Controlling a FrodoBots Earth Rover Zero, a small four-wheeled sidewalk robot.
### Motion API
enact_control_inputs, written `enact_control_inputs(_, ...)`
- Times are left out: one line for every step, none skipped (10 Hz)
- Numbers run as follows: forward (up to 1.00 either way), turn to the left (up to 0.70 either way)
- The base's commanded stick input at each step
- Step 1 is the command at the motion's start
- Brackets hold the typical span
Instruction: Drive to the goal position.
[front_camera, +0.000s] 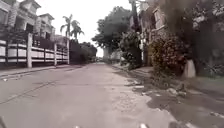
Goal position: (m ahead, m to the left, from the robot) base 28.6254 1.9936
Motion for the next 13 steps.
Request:
enact_control_inputs(1.00, 0.27)
enact_control_inputs(1.00, 0.01)
enact_control_inputs(1.00, 0.00)
enact_control_inputs(1.00, 0.00)
enact_control_inputs(1.00, 0.00)
enact_control_inputs(1.00, 0.00)
enact_control_inputs(1.00, 0.00)
enact_control_inputs(1.00, 0.00)
enact_control_inputs(1.00, 0.00)
enact_control_inputs(1.00, 0.00)
enact_control_inputs(1.00, 0.00)
enact_control_inputs(1.00, 0.00)
enact_control_inputs(1.00, 0.00)
